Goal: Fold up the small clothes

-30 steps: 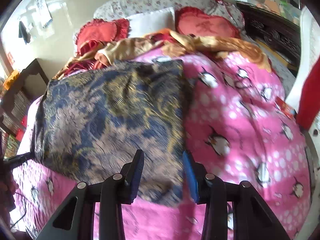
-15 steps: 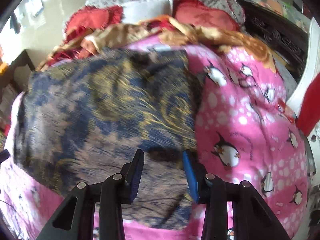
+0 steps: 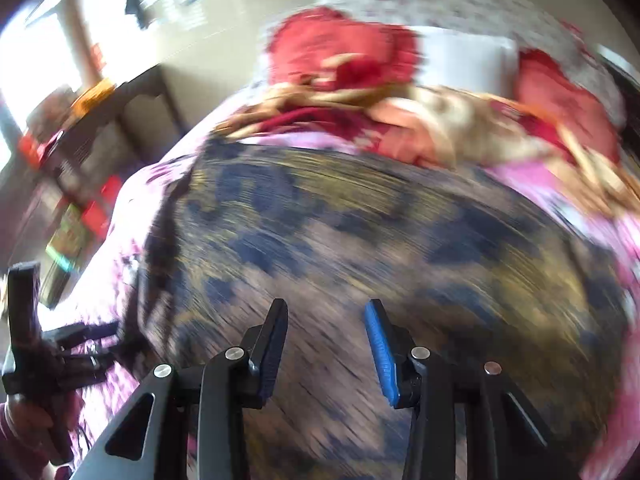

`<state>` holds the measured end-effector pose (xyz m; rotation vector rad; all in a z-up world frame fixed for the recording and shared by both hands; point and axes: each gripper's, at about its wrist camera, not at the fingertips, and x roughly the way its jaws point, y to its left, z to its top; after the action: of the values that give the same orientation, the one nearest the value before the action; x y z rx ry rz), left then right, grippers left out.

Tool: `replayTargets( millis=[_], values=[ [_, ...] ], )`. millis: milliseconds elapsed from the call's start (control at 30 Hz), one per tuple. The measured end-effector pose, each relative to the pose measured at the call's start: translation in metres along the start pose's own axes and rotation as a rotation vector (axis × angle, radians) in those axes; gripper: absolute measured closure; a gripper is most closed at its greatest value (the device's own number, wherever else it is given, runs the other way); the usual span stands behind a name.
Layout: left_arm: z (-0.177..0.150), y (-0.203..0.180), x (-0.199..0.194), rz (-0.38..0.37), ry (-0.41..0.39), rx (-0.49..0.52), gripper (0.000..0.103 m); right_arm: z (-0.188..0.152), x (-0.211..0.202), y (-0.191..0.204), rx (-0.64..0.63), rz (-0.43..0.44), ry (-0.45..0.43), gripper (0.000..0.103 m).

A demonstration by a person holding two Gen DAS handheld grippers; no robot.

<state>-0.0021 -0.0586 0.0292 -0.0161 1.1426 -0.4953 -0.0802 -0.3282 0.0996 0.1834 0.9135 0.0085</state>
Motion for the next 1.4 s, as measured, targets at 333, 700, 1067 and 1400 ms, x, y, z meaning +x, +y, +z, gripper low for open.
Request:
replayTargets(
  millis=[333,700,1067,1400],
  values=[
    [-0.001,0.003,0.000,-0.042,-0.016,-0.004,0.041,0.077,0.098,0.080,-0.138,0.005,0.049,0.065],
    [0.001,0.013,-0.001,-0.088,-0.020,-0.031,0.038,0.106,0.103,0.116,-0.072,0.117,0.075,0.034],
    [0.002,0.008,0.000,-0.083,-0.023,-0.029,0.036,0.090,0.140,0.160,-0.300,-0.064,0.171,0.029],
    [0.027,0.004,0.004,-0.160,-0.102,-0.096,0.028,0.098,0.093,0.125,-0.244,0.050,0.128,0.086]
  ],
)
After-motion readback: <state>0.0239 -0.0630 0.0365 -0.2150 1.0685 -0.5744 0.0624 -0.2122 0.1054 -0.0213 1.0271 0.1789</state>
